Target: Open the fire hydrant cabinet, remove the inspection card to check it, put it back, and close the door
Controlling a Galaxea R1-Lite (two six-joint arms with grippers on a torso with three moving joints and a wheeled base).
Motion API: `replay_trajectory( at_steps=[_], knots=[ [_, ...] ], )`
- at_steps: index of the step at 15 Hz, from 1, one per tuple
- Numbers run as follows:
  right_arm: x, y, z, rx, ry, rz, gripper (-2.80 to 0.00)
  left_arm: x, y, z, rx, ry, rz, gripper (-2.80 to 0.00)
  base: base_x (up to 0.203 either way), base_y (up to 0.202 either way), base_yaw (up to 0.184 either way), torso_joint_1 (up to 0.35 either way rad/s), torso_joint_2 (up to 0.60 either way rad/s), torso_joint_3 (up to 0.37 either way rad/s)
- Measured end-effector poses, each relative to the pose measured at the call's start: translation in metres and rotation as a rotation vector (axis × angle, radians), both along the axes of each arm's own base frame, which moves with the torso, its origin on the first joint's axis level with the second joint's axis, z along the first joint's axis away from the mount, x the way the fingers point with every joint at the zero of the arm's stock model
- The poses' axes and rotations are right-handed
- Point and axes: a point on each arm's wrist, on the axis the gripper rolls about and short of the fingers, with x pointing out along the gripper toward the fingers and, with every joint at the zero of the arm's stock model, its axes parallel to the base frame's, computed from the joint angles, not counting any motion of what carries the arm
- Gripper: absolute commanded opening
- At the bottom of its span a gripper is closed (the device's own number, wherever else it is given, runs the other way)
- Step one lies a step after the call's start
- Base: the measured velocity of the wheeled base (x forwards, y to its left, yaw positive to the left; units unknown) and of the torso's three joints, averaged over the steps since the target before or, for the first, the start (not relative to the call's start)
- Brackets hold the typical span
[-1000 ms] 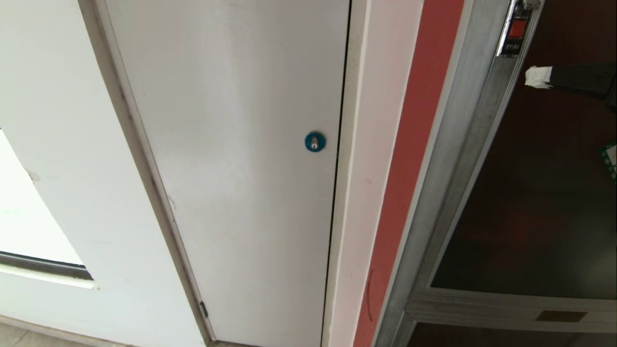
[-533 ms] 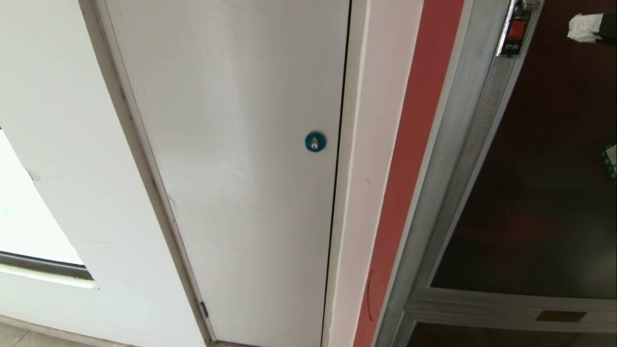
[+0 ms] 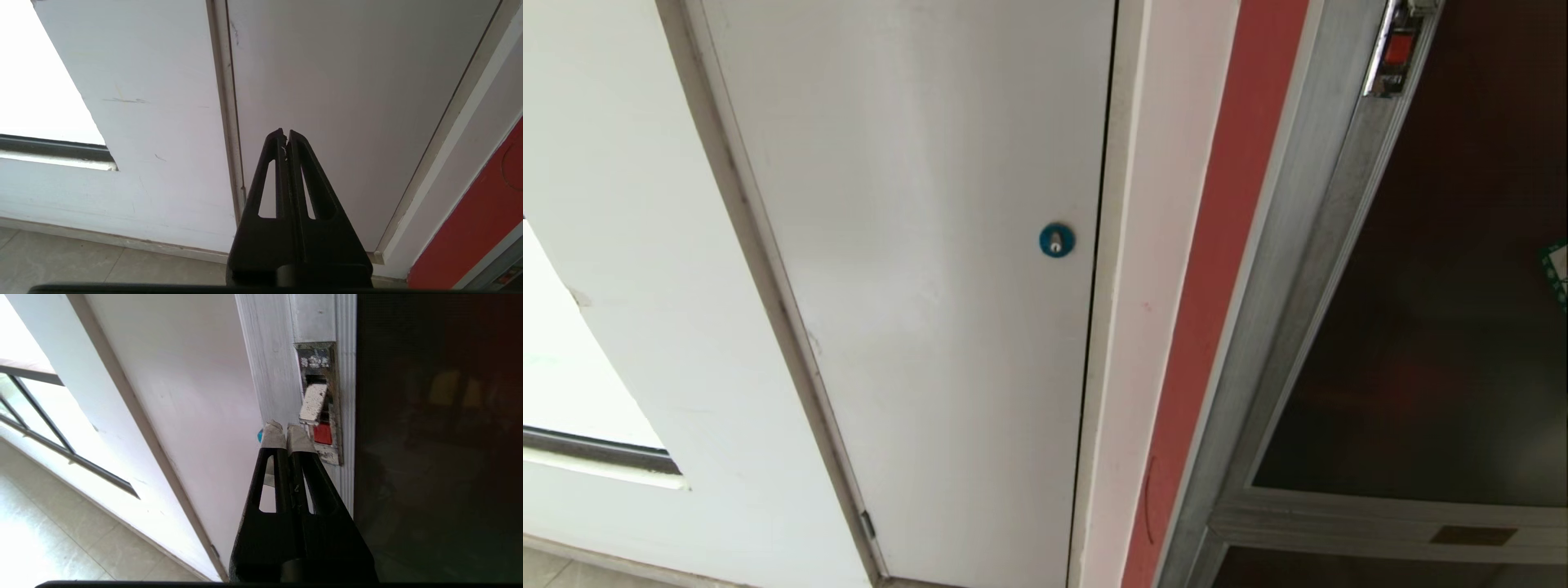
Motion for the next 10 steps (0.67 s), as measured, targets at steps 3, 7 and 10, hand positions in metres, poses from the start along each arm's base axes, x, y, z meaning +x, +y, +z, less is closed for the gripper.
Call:
replay_trajectory(
  at_steps=[3, 7, 10],
  knots=[
    [0.009, 0.006, 0.001, -0.003, 0.006, 0.019, -2.8, 0.0, 0.0, 0.0, 0.0, 0.0, 0.0, -2.8, 0.0, 0.0, 0.0, 0.0, 0.0, 0.0],
    [0.02, 0.011, 0.001, -0.006, 0.015, 0.018, -2.8, 0.0, 0.0, 0.0, 0.0, 0.0, 0.0, -2.8, 0.0, 0.0, 0.0, 0.0, 0.0, 0.0],
    [0.024, 0.013, 0.001, -0.008, 0.02, 0.015, -2.8, 0.0, 0.0, 0.0, 0.0, 0.0, 0.0, -2.8, 0.0, 0.0, 0.0, 0.0, 0.0, 0.0]
  ],
)
